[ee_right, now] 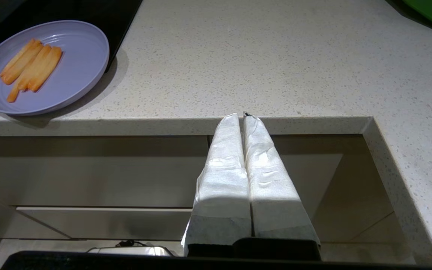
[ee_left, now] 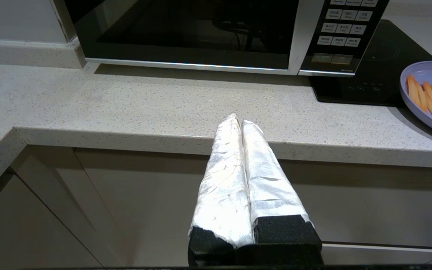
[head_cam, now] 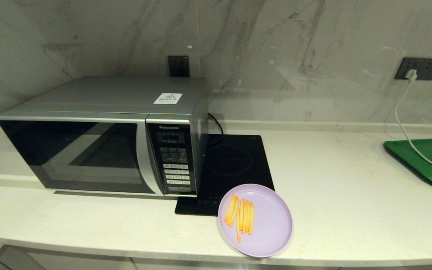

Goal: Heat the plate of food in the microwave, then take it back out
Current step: Open the microwave oven

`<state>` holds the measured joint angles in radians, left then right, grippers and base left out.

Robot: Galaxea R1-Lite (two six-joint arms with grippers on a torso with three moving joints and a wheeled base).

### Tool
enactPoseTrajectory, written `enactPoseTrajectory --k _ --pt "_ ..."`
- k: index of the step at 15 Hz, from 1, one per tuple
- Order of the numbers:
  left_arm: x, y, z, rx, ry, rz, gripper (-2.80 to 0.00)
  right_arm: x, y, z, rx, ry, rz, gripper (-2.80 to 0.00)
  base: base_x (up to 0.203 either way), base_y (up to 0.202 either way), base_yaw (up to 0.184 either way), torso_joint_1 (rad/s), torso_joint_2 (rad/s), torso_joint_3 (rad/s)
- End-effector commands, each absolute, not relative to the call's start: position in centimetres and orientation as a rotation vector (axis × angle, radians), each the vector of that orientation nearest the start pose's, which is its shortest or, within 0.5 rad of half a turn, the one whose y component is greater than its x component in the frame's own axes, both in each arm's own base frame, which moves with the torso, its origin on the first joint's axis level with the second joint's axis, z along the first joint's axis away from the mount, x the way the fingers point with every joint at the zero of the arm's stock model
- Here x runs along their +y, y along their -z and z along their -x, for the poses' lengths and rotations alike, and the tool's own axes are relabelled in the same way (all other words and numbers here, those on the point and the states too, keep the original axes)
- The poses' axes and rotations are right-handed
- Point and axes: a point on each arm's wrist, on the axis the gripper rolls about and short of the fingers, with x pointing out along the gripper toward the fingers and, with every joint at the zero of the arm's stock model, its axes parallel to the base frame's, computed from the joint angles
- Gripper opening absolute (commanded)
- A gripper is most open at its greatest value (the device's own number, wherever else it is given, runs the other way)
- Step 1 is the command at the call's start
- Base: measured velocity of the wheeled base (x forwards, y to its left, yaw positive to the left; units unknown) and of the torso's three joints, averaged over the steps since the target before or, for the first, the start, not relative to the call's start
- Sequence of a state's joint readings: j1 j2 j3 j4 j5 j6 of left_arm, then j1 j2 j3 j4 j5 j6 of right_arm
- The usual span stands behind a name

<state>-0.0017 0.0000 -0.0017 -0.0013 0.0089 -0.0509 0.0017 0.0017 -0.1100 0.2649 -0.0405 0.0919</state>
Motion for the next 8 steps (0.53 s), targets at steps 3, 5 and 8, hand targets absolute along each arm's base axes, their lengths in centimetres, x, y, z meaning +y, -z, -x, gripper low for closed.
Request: enactPoseTrajectory --k 3,5,8 --pt "0.02 -7.61 2.28 -0.002 -0.008 0.051 -2.8 -0.09 -7.84 3.31 0.153 0.045 -0.09 -2.8 0.0 0.0 0.0 0.0 0.0 0.0" --pt "0.02 -7.61 2.28 -0.002 -0.008 0.052 -2.8 -0.09 -7.84 3.31 0.153 0.045 -0.09 -2.8 0.0 0.0 0.0 0.0 0.0 0.0" --pt "0.02 -7.61 2.28 -0.002 -0.008 0.051 -2.8 -0.09 -7.84 3.31 0.153 0.045 -0.09 -2.8 0.0 0.0 0.0 0.0 0.0 0.0"
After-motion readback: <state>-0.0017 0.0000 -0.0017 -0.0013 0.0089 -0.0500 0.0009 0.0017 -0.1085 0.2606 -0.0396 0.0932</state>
